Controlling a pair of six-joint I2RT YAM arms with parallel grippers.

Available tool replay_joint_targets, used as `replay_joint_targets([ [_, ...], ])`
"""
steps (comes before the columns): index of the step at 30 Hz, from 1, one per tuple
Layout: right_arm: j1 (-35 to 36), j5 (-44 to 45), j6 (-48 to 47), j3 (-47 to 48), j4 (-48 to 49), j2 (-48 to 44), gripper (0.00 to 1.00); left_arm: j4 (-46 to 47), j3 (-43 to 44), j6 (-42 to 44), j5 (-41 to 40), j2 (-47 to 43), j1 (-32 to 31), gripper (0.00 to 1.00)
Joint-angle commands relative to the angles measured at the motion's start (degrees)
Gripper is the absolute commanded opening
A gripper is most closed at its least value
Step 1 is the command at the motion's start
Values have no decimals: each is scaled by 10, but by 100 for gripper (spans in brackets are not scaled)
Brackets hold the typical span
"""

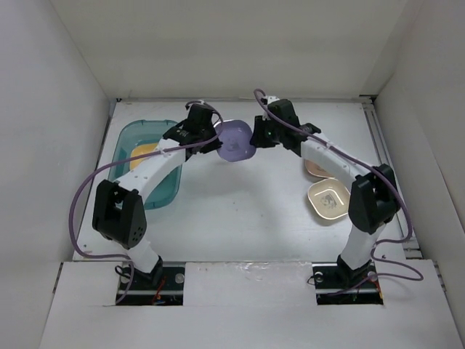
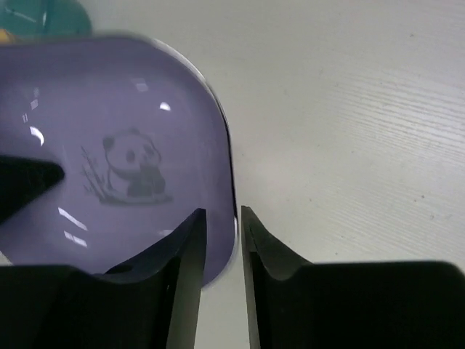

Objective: Place the plates into the plastic bin on the countertop

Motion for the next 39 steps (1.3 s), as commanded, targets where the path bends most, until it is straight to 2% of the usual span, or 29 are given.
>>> replay_joint_targets([
  [1,5,21,-13,16,8,-60,84,-49,30,4,-91,-59,78,0],
  [2,5,21,-13,16,3,-60,85,-50,30,4,-91,-60,79,0],
  [3,-1,41,-13,7,3,-66,98,-50,18,4,-73,-75,99,0],
  [4,-10,50,-18,-7,-3,-72,100,-50,4,10,-66,-101,122,0],
  [5,-10,62,-18,-15,-8,-86,100,-50,-2,17,-55,-112,171,0],
  [7,-23,100,-25,-50,-16,-101,100,-58,-20,24,-29,-131,224,0],
  [8,-23,105,-25,-65,-16,-110,100,-58,-30,39,-19,-147,275,0],
  [11,-37,106,-30,-125,-5,-142,100,-58,-83,45,10,-177,362,0],
  [16,-59,112,-30,-181,10,-189,100,-47,-144,27,1,-195,430,0],
  [18,-80,113,-30,-214,24,-207,100,-15,-206,-3,41,-233,460,0],
  [24,-127,75,-3,-283,73,-256,100,93,-331,-130,32,-366,466,0],
  [26,-127,69,-3,-289,73,-263,100,116,-348,-173,25,-409,466,0],
  [32,-132,76,-14,-294,73,-258,100,138,-355,-196,36,-373,466,0],
  [39,-132,82,-14,-274,66,-220,100,220,-418,-290,47,-353,466,0],
])
